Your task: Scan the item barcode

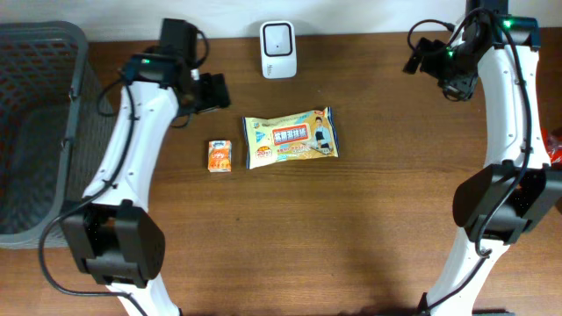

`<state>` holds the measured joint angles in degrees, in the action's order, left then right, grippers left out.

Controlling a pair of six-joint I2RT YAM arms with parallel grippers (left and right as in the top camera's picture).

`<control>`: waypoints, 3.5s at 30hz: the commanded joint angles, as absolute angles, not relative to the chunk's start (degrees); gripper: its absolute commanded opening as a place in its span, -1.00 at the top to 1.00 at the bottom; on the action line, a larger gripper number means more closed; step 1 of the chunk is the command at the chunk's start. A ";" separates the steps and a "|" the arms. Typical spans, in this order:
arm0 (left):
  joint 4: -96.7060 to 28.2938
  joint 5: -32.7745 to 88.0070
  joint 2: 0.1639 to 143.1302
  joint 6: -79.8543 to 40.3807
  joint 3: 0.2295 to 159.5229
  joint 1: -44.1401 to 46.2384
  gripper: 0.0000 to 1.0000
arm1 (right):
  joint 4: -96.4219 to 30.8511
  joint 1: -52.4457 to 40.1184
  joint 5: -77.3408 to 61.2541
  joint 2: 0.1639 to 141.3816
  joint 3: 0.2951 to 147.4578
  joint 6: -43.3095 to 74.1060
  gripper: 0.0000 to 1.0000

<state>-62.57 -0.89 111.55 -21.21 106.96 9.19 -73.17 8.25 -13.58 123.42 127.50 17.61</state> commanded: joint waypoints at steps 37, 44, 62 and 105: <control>-64.36 -1.32 112.81 -28.88 107.66 2.83 -0.98 | -74.70 -16.97 -39.79 140.62 137.71 -19.99 0.92; -64.36 -1.32 112.81 -28.88 107.68 2.83 -0.98 | -80.14 -19.03 -20.82 140.94 135.63 -23.55 -0.97; -64.36 -1.34 112.81 -28.88 107.68 2.83 -0.98 | -87.07 -14.13 -54.59 140.62 142.52 -15.57 0.92; -64.36 -1.32 112.81 -28.88 107.66 2.55 -0.98 | -84.29 -9.76 -77.82 140.92 129.32 -25.89 0.92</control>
<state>-64.29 -1.08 112.31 -28.34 106.98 2.76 -82.48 -9.54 -64.66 140.64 127.83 -20.16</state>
